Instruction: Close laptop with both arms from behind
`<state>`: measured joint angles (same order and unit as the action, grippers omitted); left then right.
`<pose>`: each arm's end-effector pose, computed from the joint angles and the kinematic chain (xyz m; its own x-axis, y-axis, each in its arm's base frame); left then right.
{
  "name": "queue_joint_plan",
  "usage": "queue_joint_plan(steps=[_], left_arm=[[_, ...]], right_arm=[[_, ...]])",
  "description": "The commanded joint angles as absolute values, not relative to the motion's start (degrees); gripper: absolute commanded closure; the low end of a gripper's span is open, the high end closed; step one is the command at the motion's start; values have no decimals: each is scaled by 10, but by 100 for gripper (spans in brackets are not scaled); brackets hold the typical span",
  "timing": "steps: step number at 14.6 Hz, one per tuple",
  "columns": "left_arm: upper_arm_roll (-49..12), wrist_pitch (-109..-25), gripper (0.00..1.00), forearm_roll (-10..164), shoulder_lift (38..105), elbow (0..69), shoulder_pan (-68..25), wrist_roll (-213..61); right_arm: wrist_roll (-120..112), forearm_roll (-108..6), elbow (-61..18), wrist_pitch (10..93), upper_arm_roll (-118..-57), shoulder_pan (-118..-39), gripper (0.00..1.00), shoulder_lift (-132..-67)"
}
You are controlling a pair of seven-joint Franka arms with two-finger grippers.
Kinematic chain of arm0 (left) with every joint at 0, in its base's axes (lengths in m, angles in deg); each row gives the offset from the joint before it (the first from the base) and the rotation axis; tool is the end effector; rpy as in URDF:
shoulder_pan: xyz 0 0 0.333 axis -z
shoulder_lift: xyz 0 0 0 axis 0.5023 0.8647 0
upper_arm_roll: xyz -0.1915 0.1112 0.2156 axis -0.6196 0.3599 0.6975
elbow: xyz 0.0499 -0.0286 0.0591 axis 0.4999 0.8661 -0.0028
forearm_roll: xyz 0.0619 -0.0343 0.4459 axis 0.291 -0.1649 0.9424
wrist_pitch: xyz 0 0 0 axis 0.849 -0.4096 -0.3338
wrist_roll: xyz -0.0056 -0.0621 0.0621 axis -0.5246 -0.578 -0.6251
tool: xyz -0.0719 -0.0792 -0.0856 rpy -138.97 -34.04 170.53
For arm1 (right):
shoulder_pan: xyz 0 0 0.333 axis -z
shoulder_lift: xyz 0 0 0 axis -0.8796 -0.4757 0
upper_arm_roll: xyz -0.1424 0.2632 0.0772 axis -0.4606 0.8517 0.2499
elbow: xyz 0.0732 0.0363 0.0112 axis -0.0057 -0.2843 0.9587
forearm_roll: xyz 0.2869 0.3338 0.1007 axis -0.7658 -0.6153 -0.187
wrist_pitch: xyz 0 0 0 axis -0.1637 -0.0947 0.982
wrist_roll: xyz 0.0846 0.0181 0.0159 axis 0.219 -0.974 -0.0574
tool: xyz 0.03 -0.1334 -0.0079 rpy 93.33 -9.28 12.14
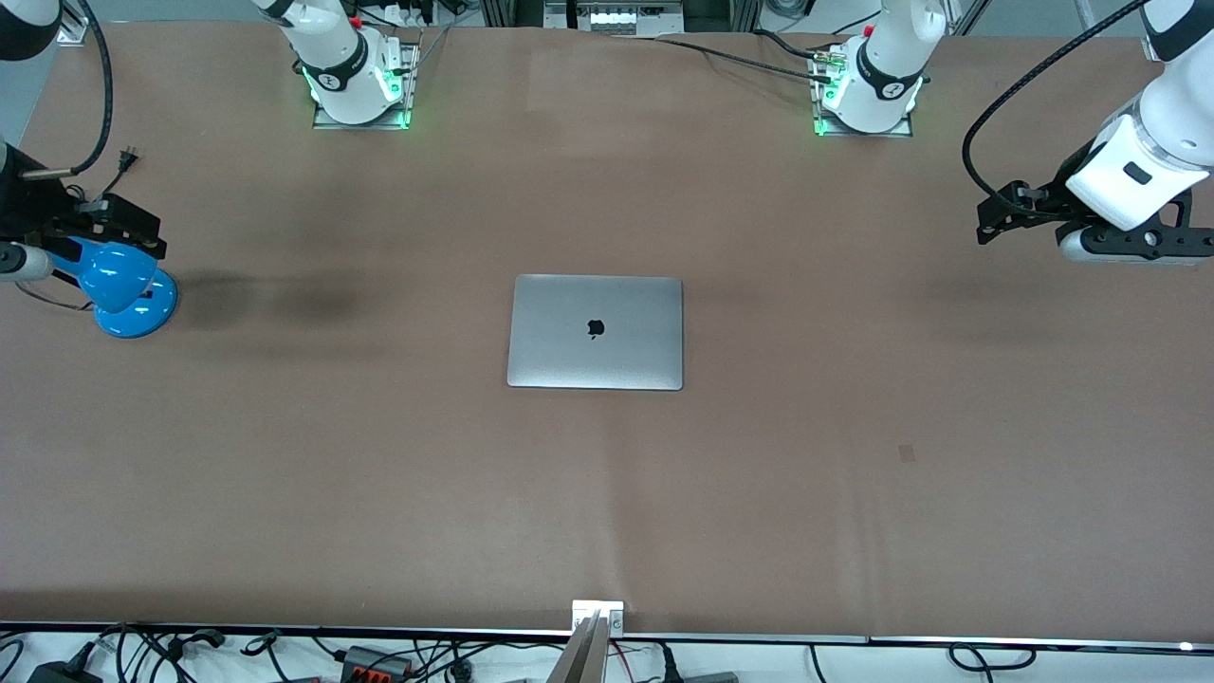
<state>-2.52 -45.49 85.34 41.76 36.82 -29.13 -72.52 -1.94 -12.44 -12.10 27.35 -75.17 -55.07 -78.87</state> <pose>0.5917 -0.0362 0.5247 0.9987 -0.0038 -0.0511 -0.0035 -1.0000 0.0050 0.6314 -0.0033 0.5578 0.9978 0.0579 -0.0313 0.0586 -0.9980 0.0230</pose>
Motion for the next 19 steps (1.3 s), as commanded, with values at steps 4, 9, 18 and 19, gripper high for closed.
queue_joint_plan(steps=[4,9,18,19], left_arm=[[-25,-409,0,862,442,319,-291,-714],[-27,-418,0,859,445,308,-291,-713],[-18,-433,0,859,454,290,-300,-672],[-18,-432,0,859,458,286,-300,-671]], right_arm=[[-23,-118,-142,291,-742,-539,0,-776],[-29,-119,-138,290,-743,-535,0,-785],[-29,-120,-137,291,-743,-532,0,-785],[-29,-119,-137,291,-743,-532,0,-786]])
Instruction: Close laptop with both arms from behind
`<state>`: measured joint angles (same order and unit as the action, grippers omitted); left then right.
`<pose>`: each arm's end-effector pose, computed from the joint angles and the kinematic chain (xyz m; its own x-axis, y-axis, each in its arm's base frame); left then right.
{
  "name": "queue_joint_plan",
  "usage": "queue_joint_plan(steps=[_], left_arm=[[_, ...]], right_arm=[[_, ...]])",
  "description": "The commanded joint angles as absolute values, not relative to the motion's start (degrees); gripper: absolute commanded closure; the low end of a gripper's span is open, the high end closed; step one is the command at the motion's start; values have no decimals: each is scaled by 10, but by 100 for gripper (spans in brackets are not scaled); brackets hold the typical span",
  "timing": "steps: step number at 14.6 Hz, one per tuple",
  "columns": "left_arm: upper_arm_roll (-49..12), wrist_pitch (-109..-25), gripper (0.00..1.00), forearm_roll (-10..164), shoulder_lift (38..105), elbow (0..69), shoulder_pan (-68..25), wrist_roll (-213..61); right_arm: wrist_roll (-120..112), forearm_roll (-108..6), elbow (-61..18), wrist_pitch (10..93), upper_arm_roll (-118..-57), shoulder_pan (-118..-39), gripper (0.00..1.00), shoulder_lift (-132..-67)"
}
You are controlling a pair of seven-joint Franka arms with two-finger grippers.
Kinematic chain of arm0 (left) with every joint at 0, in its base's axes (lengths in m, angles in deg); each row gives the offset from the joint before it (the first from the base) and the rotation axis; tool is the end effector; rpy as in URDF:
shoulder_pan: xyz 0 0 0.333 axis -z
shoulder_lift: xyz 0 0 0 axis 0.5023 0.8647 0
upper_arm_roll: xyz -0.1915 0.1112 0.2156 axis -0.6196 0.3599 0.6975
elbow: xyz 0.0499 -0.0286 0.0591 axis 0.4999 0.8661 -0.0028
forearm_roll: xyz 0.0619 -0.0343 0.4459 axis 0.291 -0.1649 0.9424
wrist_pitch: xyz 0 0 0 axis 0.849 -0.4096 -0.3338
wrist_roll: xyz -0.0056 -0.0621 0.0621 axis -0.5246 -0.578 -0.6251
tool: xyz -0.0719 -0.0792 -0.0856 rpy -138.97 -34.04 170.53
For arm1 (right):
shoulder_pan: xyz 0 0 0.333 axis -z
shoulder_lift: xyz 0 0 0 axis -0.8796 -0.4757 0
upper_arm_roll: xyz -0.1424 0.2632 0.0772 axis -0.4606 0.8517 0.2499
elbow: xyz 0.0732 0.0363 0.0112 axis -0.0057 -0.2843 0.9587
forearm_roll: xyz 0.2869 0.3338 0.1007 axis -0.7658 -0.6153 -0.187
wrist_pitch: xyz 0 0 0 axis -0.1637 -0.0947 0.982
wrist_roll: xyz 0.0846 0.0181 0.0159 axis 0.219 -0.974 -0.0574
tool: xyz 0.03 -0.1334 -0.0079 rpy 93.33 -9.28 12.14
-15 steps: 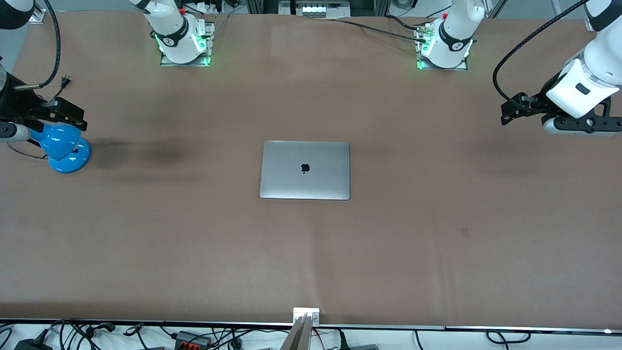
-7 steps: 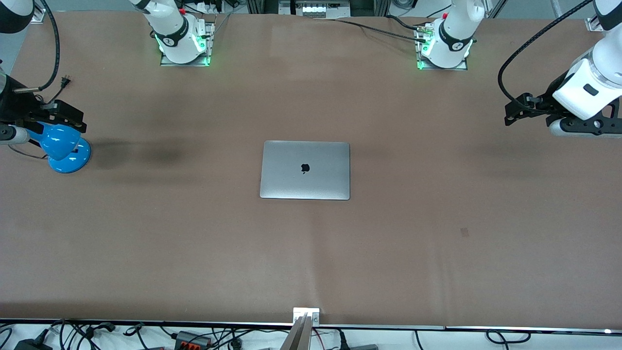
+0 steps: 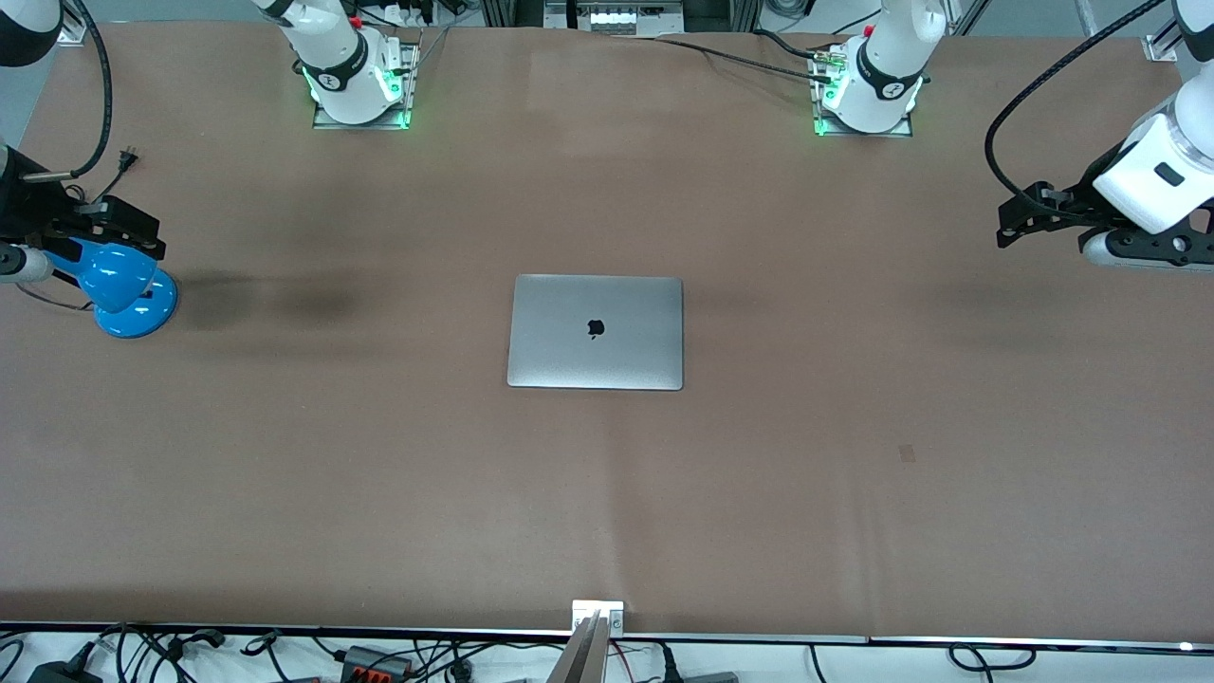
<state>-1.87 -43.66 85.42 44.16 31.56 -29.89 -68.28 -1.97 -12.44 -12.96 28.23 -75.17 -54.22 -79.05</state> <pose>0.6065 -0.0216 0.5459 0.9980 -0.0538 -0.0326 -0.0536 -0.9985 0.0090 0.6329 -0.0127 0.5491 0.9984 0.0441 -0.0341 0.0449 -0.9987 0.0225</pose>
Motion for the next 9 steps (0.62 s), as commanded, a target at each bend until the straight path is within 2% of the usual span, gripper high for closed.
queue_joint_plan(steps=[1,5,9], left_arm=[[-18,-432,0,860,459,285,-298,-674],[-18,-424,0,859,481,253,-298,-673],[-23,-419,0,859,479,258,-299,-669]], right_arm=[[-29,-120,-137,291,-743,-532,0,-785],[-29,-119,-137,290,-743,-533,0,-785],[-29,-119,-137,290,-743,-533,0,-786]])
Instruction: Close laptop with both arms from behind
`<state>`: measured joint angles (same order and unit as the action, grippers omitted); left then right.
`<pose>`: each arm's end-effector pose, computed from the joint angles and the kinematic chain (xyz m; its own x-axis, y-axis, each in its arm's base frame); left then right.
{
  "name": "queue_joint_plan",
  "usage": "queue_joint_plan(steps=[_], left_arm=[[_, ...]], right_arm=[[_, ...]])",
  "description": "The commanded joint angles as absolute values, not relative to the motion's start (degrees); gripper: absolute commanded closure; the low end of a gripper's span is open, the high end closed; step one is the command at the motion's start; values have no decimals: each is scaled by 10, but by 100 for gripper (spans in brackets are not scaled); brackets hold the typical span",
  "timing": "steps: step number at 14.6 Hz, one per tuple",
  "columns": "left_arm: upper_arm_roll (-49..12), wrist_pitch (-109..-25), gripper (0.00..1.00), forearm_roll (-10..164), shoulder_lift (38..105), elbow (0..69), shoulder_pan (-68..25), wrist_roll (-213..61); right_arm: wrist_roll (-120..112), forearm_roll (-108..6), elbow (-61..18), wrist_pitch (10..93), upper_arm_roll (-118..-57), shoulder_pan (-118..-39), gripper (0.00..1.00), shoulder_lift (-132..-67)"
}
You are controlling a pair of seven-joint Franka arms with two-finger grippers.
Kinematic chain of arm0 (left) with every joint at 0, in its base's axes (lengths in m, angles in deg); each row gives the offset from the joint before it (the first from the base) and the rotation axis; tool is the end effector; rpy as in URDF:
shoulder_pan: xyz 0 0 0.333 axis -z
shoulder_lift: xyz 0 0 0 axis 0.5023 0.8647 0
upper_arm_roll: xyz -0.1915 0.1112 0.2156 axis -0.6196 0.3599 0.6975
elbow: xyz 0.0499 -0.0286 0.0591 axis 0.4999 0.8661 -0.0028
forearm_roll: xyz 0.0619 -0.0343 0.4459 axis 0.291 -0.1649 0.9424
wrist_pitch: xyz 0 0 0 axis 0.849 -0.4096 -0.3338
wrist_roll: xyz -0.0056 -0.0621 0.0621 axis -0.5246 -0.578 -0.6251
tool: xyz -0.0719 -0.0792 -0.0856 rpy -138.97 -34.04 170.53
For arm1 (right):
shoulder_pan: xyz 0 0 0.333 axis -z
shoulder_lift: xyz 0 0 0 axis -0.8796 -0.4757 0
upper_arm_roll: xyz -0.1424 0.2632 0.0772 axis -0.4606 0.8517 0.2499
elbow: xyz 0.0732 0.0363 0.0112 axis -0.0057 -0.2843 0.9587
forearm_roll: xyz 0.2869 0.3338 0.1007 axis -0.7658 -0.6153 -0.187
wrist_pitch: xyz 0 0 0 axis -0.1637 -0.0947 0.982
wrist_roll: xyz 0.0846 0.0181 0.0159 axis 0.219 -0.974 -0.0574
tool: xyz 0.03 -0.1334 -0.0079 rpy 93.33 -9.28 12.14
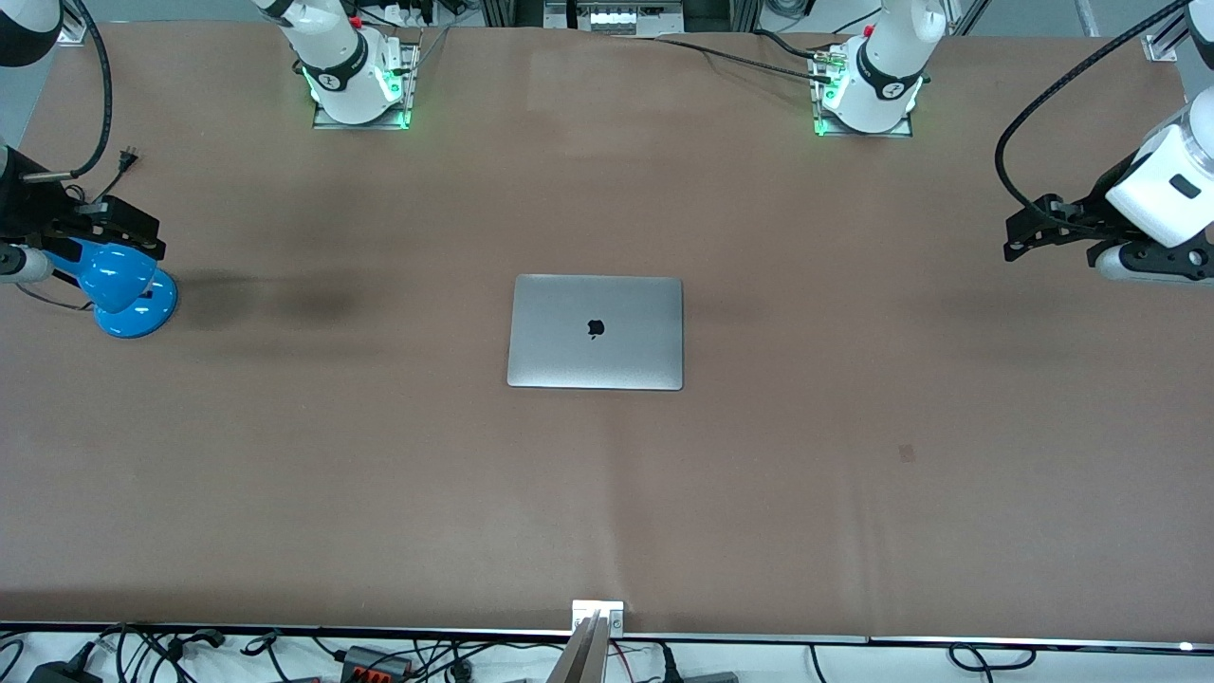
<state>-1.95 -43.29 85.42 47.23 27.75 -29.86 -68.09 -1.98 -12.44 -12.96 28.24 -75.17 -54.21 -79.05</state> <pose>0.6233 -0.0231 0.5478 0.9979 -0.0592 -0.0260 -0.0589 -0.9982 0.0106 0.6329 -0.0128 0.5491 0.9985 0.0441 -0.0339 0.0449 -0.9987 0.0225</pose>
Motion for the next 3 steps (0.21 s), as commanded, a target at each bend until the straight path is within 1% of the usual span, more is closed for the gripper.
queue_joint_plan(steps=[1,3], left_arm=[[-24,-419,0,859,478,258,-299,-670],[-24,-419,0,859,478,259,-300,-669]], right_arm=[[-29,-119,-137,289,-743,-532,0,-786],[-29,-119,-137,287,-743,-533,0,-785]])
